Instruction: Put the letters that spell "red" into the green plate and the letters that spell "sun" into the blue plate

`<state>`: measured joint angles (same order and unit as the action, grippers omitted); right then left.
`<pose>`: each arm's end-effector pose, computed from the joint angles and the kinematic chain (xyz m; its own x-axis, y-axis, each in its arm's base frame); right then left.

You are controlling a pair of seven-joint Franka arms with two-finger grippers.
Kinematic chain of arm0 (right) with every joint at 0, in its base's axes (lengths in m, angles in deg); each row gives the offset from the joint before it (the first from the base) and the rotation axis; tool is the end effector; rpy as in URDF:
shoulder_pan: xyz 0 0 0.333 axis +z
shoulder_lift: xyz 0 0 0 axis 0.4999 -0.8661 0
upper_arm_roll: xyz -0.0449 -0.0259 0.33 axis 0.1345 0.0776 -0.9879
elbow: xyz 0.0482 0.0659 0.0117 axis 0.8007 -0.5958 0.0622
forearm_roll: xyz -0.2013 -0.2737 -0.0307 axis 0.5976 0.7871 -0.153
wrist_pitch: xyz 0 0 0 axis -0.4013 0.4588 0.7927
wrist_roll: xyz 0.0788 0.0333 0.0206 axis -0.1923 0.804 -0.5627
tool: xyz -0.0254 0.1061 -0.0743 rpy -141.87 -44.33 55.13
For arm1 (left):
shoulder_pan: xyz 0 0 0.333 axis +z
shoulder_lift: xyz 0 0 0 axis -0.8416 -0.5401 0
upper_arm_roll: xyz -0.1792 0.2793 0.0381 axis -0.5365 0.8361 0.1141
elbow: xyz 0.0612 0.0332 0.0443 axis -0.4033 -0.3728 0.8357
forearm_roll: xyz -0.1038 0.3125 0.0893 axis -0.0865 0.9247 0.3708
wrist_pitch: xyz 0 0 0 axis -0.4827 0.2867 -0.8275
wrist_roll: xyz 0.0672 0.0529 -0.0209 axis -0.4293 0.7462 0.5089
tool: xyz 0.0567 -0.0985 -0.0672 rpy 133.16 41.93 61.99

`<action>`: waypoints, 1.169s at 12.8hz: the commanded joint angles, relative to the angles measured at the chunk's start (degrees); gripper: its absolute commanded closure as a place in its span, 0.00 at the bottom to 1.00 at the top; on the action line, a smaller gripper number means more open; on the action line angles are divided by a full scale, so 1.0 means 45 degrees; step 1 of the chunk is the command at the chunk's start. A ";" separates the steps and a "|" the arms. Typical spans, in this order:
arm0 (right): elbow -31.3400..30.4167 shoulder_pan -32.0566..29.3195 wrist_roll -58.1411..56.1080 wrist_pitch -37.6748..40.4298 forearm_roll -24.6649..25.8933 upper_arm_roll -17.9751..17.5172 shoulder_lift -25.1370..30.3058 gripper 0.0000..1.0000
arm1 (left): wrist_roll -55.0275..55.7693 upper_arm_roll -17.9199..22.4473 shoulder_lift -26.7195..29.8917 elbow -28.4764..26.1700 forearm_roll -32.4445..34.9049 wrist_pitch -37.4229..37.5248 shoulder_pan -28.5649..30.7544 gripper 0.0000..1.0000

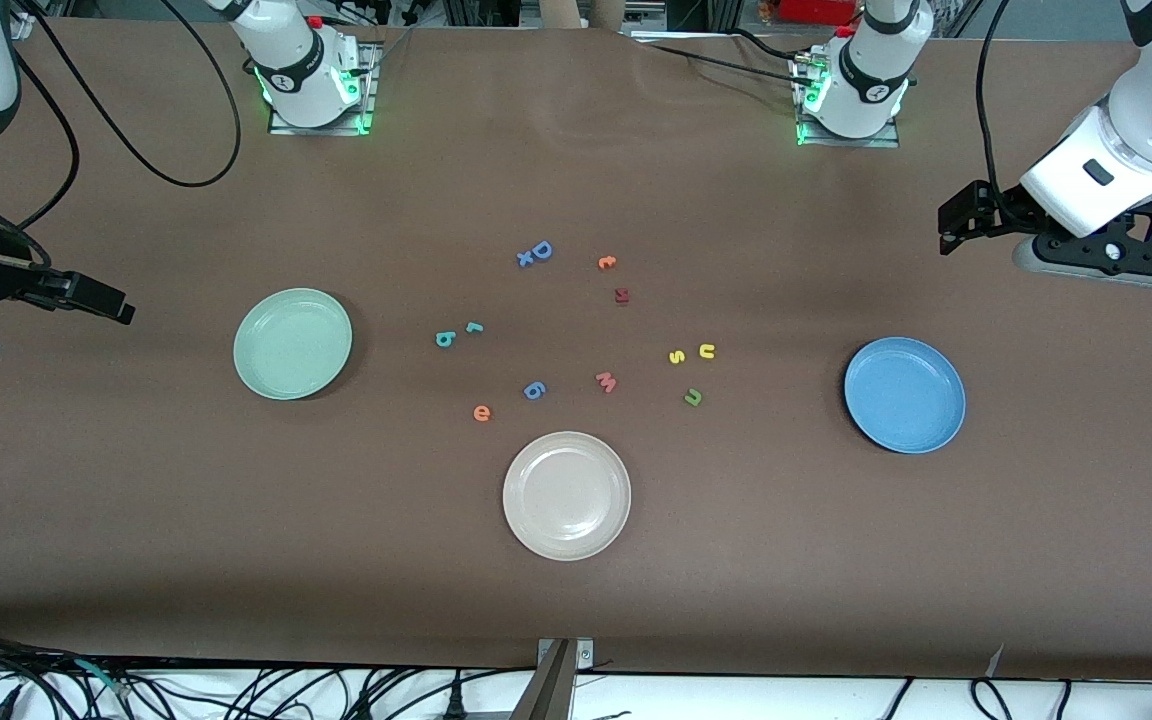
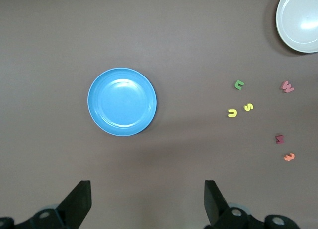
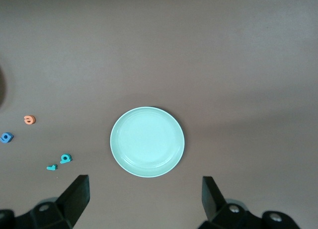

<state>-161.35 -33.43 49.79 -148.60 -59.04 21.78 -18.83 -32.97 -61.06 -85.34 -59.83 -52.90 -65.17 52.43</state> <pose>0.5601 -0.0127 0.5463 0.9824 -0.1801 -0.0494 -0.1819 -0.9827 -0.0347 0.5019 -0.0760 0.5970 0.9915 -0.1168 -0.0582 -0.1169 -0.9931 0.0011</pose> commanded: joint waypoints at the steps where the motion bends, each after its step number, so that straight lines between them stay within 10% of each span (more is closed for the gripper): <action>1: -0.0168 -0.0017 -0.0008 -0.0049 -0.0121 0.0016 0.0226 0.00 | 0.0170 0.0101 0.0167 -0.0128 -0.0381 0.0195 0.0068 0.00; 15: -0.0207 -0.0076 -0.0047 0.0107 -0.0102 0.0035 0.0187 0.00 | 0.0170 0.0023 0.0148 -0.0109 -0.0381 0.0235 0.0303 0.00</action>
<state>-161.36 -33.54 49.79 -148.38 -59.04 21.92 -18.84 -32.51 -60.88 -85.35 -59.84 -52.93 -64.58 53.56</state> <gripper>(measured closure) 0.000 0.000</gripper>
